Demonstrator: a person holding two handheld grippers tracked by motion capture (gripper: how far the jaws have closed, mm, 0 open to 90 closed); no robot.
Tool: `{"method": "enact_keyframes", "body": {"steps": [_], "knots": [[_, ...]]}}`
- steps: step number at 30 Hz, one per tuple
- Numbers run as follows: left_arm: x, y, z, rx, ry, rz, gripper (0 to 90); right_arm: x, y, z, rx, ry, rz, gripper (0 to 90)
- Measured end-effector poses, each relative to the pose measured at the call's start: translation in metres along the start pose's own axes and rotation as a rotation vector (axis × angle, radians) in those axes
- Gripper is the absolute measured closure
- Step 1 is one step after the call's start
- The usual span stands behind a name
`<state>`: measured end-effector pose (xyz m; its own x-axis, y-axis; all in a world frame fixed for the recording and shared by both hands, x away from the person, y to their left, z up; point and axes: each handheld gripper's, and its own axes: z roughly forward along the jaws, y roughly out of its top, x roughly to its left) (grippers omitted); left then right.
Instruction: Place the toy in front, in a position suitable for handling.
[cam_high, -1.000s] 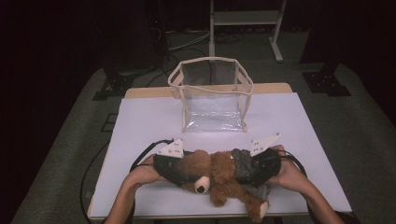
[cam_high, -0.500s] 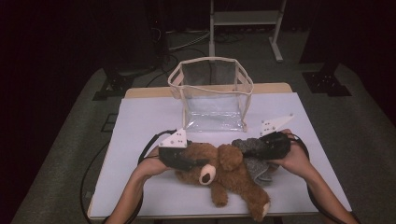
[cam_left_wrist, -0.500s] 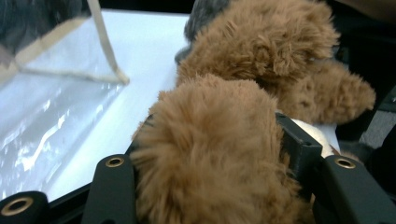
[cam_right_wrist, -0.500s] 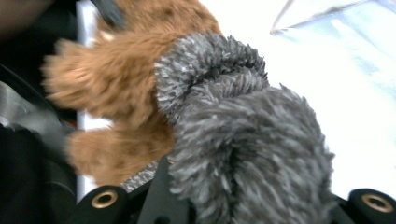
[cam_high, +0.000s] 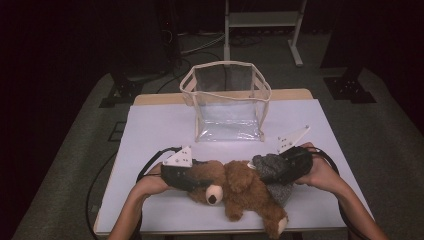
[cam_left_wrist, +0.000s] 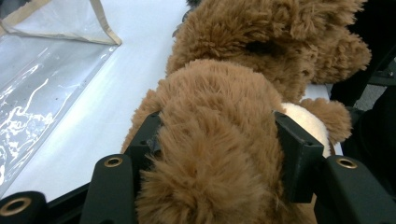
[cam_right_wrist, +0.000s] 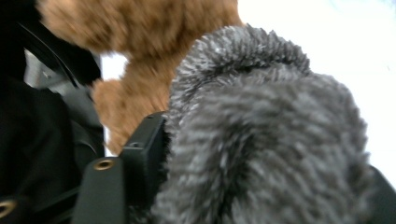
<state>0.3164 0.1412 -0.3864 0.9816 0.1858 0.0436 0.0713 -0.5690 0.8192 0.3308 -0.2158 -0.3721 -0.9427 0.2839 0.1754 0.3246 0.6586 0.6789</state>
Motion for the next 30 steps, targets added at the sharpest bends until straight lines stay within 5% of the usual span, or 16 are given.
{"method": "enact_keyframes", "body": {"steps": [7,13,16,18,21,24,30], "knots": [[-0.001,-0.001,0.0,0.008,-0.022,-0.016,40.1,0.004,-0.01,0.016,0.055,0.055,-0.033,20.3],[-0.001,0.001,0.006,0.028,-0.031,-0.024,28.0,0.012,-0.011,0.038,0.085,-0.017,-0.077,13.2],[-0.001,0.002,0.012,0.025,-0.036,-0.017,29.2,0.013,-0.011,0.04,0.073,-0.062,-0.061,25.4],[-0.002,0.003,0.014,0.018,-0.006,-0.015,39.4,0.014,-0.011,0.038,0.053,-0.097,-0.046,42.3],[0.0,0.005,0.012,-0.007,0.027,-0.015,47.8,0.014,-0.008,0.034,0.021,-0.137,-0.056,54.0],[0.005,0.012,0.01,-0.041,0.035,-0.006,48.2,0.01,0.0,0.025,0.038,-0.154,-0.07,56.4],[0.025,0.039,0.01,-0.05,0.116,0.057,46.8,-0.01,0.016,0.006,0.049,-0.256,-0.104,56.6]]}}
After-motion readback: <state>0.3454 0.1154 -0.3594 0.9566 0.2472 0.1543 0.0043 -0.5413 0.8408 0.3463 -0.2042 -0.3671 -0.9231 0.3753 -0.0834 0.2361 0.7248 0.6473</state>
